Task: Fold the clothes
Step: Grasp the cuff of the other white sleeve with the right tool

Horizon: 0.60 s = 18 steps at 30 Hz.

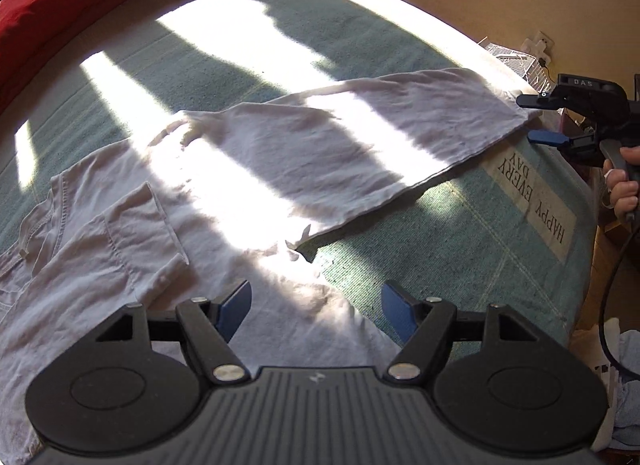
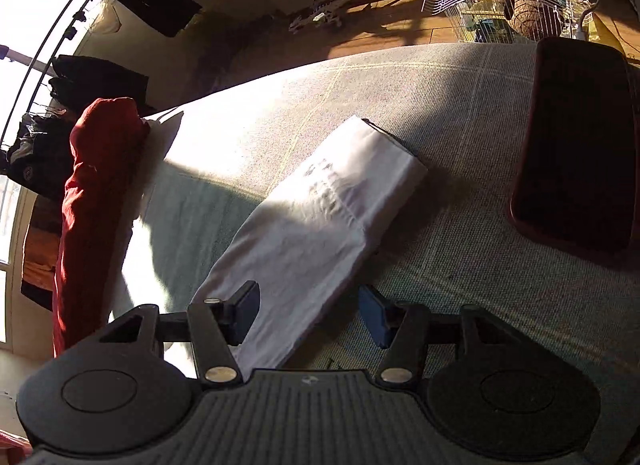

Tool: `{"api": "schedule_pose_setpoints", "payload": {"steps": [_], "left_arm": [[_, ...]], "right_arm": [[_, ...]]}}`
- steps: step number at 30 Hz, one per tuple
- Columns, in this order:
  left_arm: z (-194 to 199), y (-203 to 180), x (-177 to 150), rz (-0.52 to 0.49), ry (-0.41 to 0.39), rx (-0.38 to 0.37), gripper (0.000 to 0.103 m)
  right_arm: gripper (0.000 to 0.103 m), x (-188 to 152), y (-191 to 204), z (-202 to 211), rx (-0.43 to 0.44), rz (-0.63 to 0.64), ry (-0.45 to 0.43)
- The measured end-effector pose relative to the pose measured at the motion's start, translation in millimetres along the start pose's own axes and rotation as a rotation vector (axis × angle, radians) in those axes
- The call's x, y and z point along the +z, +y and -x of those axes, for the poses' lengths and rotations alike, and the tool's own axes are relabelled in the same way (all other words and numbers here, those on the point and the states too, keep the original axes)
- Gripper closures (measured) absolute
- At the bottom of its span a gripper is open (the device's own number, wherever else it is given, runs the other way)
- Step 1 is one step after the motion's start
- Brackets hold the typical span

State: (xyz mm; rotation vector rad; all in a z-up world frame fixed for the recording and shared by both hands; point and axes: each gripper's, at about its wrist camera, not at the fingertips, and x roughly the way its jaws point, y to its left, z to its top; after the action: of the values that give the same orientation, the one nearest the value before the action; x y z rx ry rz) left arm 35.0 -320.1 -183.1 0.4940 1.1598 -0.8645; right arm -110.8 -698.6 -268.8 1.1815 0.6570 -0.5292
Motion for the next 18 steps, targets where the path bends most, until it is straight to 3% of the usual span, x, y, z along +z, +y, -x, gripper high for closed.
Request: {"api": "schedule_pose_setpoints", "payload": {"steps": [8,18], "left_arm": [[-15.5,-7.7,13.7,-0.02,0.018,-0.002,0.031],[-26.7,-7.5,17.4,-0.009,0.025,-0.009,0.031]], "right_arm": [[0.044,17.8,-38.7,-19.4,0.107,-0.167,-0.082],[0.045,42.9,-49.2,-38.0,0.185,-0.189,-0.138]]}}
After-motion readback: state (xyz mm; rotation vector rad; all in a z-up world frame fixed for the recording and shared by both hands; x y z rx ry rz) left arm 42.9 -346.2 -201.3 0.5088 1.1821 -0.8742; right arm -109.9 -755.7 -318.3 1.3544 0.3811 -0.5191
